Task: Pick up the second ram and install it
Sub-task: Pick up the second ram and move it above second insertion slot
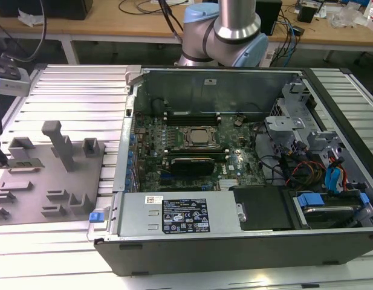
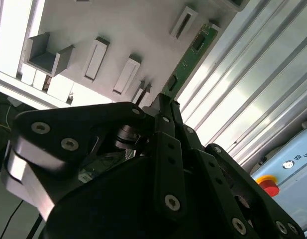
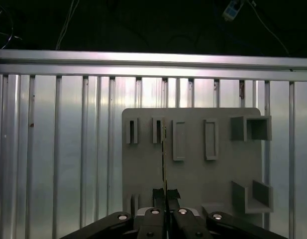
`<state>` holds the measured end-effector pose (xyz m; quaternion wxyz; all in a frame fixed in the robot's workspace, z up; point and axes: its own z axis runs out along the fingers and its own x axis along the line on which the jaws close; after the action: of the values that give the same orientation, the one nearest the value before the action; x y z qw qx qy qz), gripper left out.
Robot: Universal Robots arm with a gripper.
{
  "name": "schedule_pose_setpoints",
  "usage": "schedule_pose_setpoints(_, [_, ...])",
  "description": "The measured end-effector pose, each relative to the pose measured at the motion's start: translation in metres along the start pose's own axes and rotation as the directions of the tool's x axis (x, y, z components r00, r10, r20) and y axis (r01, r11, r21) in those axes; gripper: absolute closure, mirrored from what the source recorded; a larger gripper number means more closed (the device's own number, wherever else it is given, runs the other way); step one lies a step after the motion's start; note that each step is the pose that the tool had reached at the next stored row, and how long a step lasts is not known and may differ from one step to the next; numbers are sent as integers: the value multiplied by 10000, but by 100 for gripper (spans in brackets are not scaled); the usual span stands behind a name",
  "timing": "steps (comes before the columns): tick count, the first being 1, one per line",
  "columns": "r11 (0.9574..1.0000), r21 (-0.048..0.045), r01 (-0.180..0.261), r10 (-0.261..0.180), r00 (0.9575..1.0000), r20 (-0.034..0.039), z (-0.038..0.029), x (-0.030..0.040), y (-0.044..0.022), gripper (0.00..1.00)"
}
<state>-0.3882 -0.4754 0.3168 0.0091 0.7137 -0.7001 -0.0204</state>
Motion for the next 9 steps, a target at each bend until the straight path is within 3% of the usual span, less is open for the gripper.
schedule_pose_setpoints(9, [10000, 1, 0, 0, 10000, 0, -110, -2, 4, 87])
